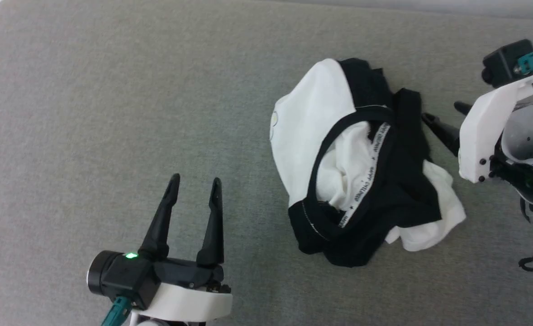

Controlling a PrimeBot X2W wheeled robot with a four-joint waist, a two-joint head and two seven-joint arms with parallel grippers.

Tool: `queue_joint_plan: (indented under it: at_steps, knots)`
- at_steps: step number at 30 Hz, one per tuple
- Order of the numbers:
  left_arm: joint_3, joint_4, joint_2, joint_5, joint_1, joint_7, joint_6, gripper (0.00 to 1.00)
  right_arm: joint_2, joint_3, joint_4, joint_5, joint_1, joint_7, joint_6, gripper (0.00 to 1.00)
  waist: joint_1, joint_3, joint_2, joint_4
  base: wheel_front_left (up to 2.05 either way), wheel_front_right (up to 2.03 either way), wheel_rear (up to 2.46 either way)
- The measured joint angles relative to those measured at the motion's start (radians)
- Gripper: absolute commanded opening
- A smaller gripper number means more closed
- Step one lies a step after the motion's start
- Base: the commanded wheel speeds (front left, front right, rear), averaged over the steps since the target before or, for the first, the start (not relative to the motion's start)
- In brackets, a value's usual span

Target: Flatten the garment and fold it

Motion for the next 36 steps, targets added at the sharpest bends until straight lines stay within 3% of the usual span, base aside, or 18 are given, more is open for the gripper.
queue_joint_plan:
  at_steps: [6, 7, 8, 9, 10, 11, 19, 26, 30, 36]
  knots:
    - [-0.008, 0.022, -0.011, 0.0, -0.023, 0.0, -0.024, 1.0, -0.017, 0.037, 0.042, 0.013, 0.0, 0.007, 0.0, 1.0, 0.0, 0.049, 0.0, 0.049, 0.0, 0.0, 0.0]
    - [-0.011, 0.026, -0.012, 0.0, -0.027, 0.0, -0.025, 1.0, -0.017, 0.037, 0.053, 0.014, 0.0, 0.002, 0.0, 0.76, -0.0001, 0.055, 0.0, 0.056, 0.0, 0.0, 0.0]
    - [-0.014, 0.03, -0.013, 0.0, -0.032, 0.0, -0.026, 1.0, -0.017, 0.036, 0.063, 0.013, 0.0, -0.005, 0.0, 0.46, -0.0001, 0.062, 0.0, 0.063, 0.0, 0.0, 0.0]
    - [-0.016, 0.033, -0.014, 0.0, -0.036, 0.0, -0.026, 1.0, -0.018, 0.036, 0.073, 0.011, 0.0, -0.014, 0.0, 0.33, -0.0001, 0.067, 0.0, 0.069, 0.0, 0.0, 0.0]
    - [-0.017, 0.036, -0.014, 0.0, -0.039, 0.0, -0.032, 1.0, -0.017, 0.034, 0.081, 0.007, 0.0, -0.025, 0.0, 0.07, -0.0001, 0.073, 0.0, 0.075, 0.0, 0.0, 0.0]
    - [-0.019, 0.04, -0.014, -0.001, -0.04, 0.0, -0.033, 1.0, -0.017, 0.031, 0.087, 0.003, -0.002, -0.037, 0.0, 0.0, -0.0001, 0.078, 0.0, 0.08, 0.0, 0.0, 0.0]
    - [-0.018, 0.075, -0.015, -0.009, -0.044, 0.0, -0.032, 1.0, -0.016, 0.05, 0.111, -0.019, -0.019, -0.168, 0.0, 0.0, -0.0001, 0.069, 0.0, 0.084, 0.0, 0.0, 0.0]
    - [0.031, 0.1, -0.016, 0.001, -0.006, 0.0, -0.035, 1.0, -0.034, 0.015, 0.032, 0.01, -0.044, -0.25, 0.0, 0.0, -0.0003, -0.012, 0.0, 0.059, 0.0, 0.0, 0.0]
    - [0.07, 0.106, -0.017, 0.01, 0.067, 0.0, -0.041, 1.0, -0.078, -0.105, -0.03, 0.012, -0.027, -0.262, 0.0, 0.0, -0.0003, -0.086, 0.0, 0.035, 0.0, 0.0, 0.0]
    - [0.113, 0.091, -0.014, 0.02, 0.162, 0.0, -0.042, 1.0, -0.181, -0.403, -0.124, -0.02, 0.146, -0.23, 0.0, 0.0, -0.0007, -0.211, 0.0, -0.023, 0.0, 0.0, 0.0]
